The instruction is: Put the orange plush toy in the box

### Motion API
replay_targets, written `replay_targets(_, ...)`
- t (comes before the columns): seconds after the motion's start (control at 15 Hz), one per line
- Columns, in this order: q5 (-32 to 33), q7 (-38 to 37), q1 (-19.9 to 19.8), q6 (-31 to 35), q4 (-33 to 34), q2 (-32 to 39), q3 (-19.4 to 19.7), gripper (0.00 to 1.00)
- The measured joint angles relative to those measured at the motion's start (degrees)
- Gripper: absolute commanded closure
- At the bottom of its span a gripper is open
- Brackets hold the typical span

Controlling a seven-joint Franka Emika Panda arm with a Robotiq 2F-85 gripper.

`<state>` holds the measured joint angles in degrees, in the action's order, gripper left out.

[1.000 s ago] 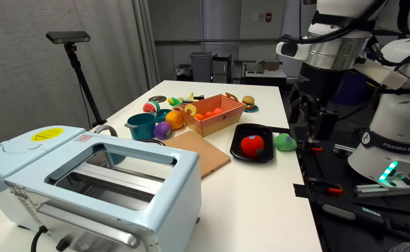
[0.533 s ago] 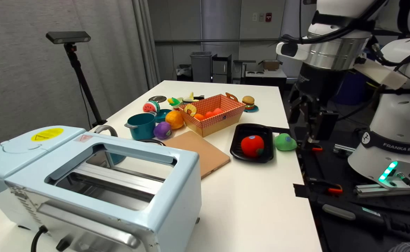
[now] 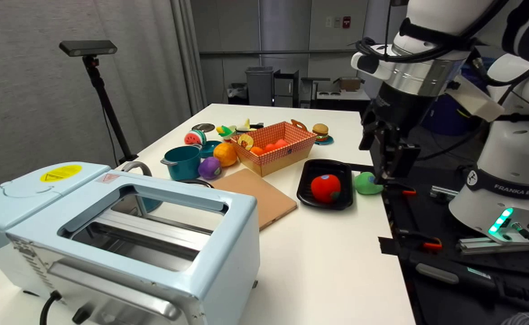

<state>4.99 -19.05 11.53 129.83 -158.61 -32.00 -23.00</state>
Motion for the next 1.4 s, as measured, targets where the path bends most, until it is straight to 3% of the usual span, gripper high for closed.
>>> replay_targets(0.4,12.7,-7.0,-6.7,5.6,0.0,1.5,-0.9,0.0)
replay_targets(0.87,19.8,-12.9,-16.0,10.0,0.1,3.6,-0.2,0.0)
replay_targets(1.4,25.7,-17.8,-18.7,10.1,0.1,7.5,0.3,0.0)
